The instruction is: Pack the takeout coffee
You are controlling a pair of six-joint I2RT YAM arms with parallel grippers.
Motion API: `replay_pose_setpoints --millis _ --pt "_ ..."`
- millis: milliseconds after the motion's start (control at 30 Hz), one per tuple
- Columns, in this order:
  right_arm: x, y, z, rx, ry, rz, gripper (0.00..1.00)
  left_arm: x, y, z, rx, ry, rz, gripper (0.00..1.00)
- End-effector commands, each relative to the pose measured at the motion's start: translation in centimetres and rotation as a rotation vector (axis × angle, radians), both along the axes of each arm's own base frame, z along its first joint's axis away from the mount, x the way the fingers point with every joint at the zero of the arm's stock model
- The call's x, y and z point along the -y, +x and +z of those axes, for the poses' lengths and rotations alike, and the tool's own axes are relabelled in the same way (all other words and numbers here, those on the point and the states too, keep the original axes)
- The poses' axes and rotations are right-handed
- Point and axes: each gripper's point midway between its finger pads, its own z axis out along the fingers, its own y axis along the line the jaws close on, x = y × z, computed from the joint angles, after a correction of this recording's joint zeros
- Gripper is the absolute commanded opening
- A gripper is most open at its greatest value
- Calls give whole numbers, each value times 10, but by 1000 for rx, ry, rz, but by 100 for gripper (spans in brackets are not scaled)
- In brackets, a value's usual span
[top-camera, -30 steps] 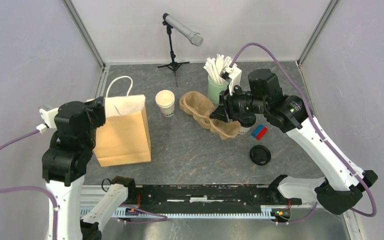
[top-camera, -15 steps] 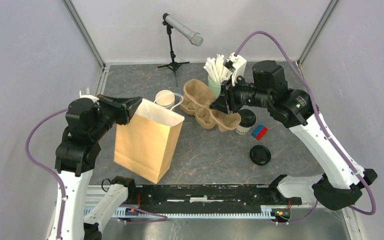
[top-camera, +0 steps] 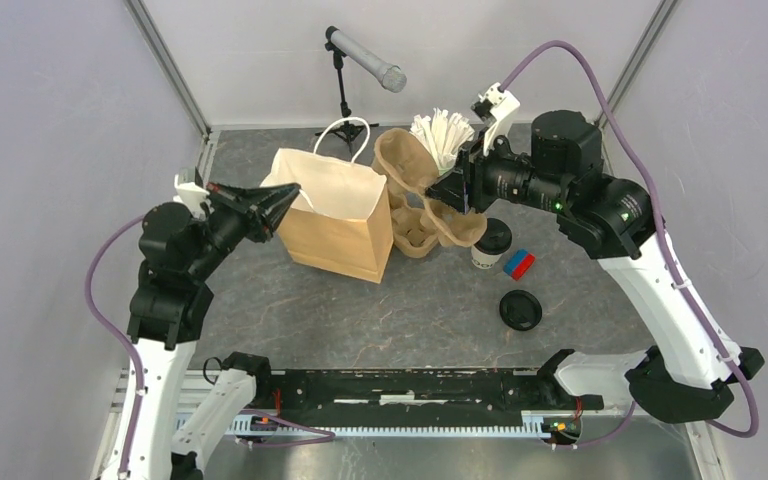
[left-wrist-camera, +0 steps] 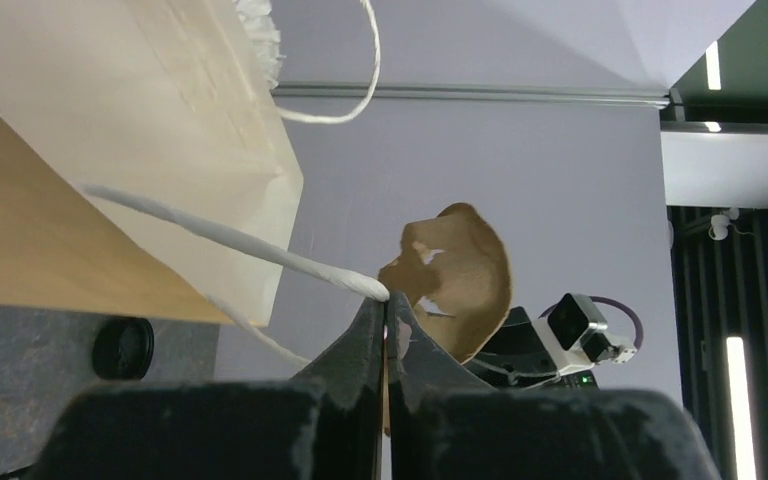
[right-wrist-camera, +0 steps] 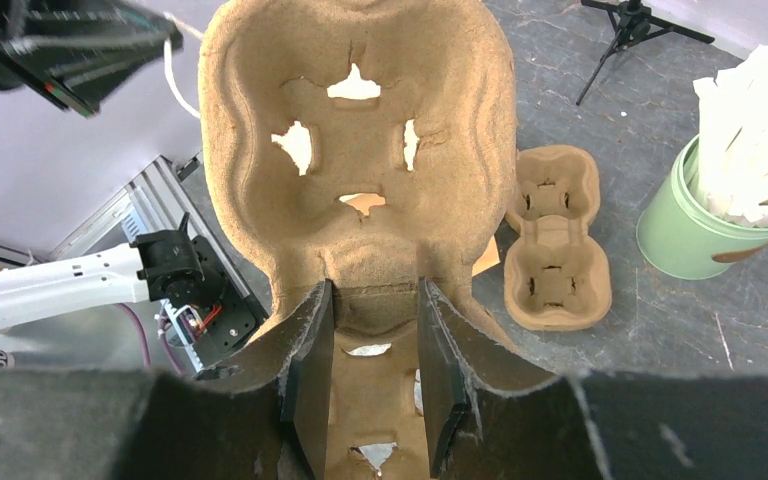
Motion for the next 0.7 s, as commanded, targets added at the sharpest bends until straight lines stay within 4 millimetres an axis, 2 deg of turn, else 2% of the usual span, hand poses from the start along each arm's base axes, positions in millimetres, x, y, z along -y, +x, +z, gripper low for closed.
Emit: replay_pose_setpoints --millis 0,167,300,367,400,500,600,667 --pt "1 -4 25 51 75 -3 37 3 -23 -14 -30 -62 -36 4" --pt "-6 -6 18 32 114 19 37 4 -37 -42 -95 -36 -55 7" --pt "-14 -4 14 24 134 41 36 1 -40 -48 -96 -26 -47 10" --pt "-18 -3 16 25 150 55 36 2 -41 -52 -101 -17 -50 15" --pt "-21 -2 18 24 165 60 36 1 -43 -56 -112 -9 -51 21" --pt "-28 -2 25 31 197 75 36 0 -47 -60 -115 11 -48 26" --pt "-33 -2 25 26 213 78 36 -2 -52 -61 -115 27 -47 24" --pt "-37 -2 23 21 217 86 36 0 -52 -57 -94 25 -55 15"
